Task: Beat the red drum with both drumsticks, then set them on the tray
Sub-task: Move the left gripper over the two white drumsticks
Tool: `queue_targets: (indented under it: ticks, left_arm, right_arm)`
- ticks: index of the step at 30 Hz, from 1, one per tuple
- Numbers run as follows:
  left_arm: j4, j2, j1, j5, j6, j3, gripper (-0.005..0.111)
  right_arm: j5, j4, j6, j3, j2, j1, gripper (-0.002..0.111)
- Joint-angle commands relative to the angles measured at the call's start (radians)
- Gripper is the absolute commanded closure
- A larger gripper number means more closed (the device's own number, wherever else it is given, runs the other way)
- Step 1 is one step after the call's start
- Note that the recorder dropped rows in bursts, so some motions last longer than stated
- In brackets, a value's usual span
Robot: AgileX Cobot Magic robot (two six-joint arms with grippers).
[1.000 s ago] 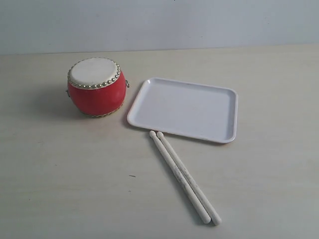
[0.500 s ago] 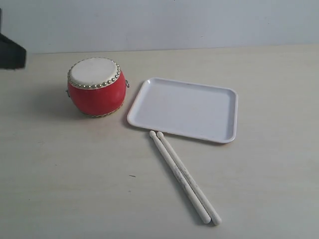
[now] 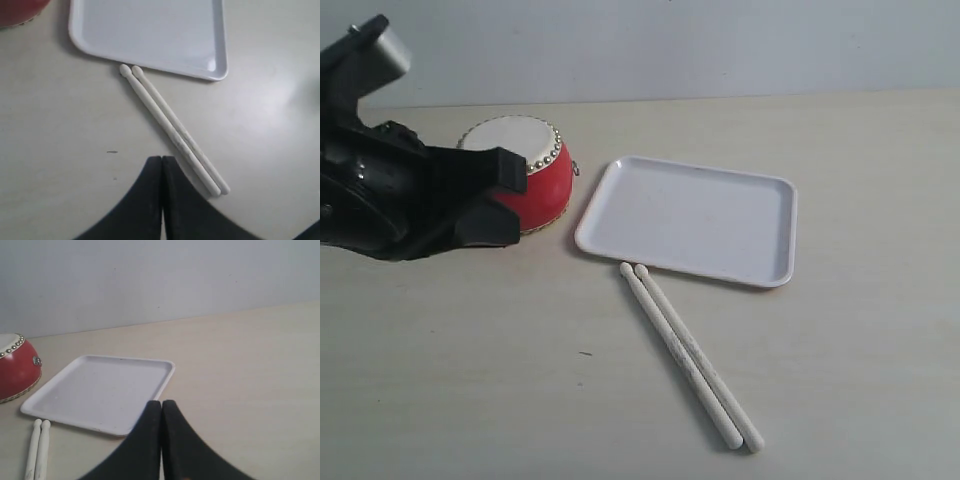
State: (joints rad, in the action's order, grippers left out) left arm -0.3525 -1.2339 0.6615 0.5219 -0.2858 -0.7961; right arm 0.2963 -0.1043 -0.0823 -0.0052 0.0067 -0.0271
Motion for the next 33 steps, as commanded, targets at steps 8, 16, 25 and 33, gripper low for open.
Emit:
queue_targets:
  ticks: [8,16,25,33]
  left_arm:
    - [-0.09,-0.242,0.011,-0.122,0.061,0.016,0.106]
    - [-0.253,-0.384,0.121,-0.264,0.184,0.009,0.066]
    - [-0.263,-0.45,0.198,-0.316,0.176,-0.042,0.058]
    - [-0.259,-0.519,0.236,-0.332,0.176,-0.08,0.058]
  right_arm:
    - [-0.006,0.002,0.003,0.005,-0.007,0.003,0.108]
    - [-0.006,0.002,0.003,0.005,-0.007,0.003,0.108]
    - [-0.006,0.002,0.003,0.005,-0.007,0.003,0.108]
    - [-0.006,0.002,0.003,0.005,-0.007,0.003,0.108]
